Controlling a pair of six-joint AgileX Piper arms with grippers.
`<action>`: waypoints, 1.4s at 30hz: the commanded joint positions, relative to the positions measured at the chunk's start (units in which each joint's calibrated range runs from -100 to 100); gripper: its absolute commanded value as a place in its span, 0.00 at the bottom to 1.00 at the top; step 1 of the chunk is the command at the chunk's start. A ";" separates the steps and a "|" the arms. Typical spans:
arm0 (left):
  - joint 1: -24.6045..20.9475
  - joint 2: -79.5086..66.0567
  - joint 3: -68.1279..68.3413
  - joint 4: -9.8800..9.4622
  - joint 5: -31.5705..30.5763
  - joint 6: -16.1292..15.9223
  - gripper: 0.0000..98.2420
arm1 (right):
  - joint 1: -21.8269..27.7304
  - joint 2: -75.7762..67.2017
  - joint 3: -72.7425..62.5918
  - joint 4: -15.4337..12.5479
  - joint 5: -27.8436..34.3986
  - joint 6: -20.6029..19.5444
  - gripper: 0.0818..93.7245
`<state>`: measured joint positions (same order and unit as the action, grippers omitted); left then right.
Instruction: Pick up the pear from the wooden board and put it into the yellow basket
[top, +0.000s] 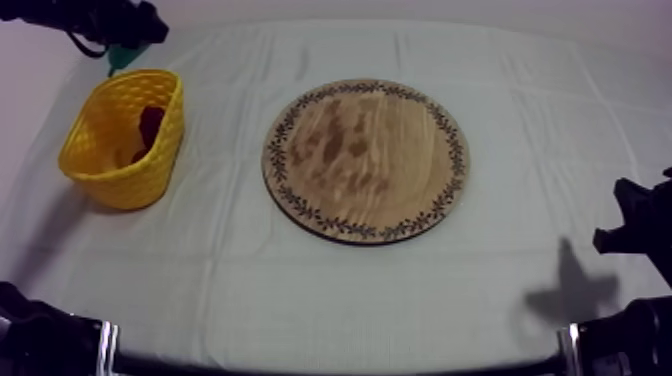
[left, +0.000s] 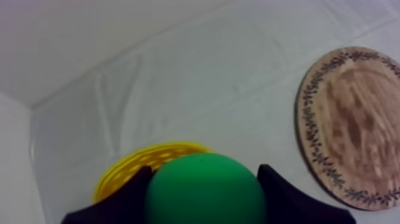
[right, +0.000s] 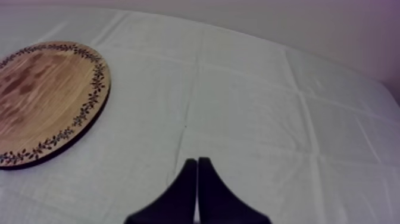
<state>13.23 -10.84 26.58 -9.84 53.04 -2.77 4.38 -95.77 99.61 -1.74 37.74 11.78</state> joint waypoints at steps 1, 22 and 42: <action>-2.18 0.82 0.61 -0.37 -0.76 0.10 0.44 | -0.01 0.01 0.05 0.01 0.00 0.03 0.00; -8.40 7.35 9.79 -1.46 0.28 0.71 0.41 | -0.01 0.01 0.05 0.01 0.00 0.02 0.00; -8.33 7.88 8.70 -1.63 4.36 -0.35 0.95 | -0.01 0.01 0.05 0.01 0.00 0.02 0.00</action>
<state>4.89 -2.90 35.31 -11.42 57.35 -3.13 4.38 -95.77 99.61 -1.74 37.79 11.81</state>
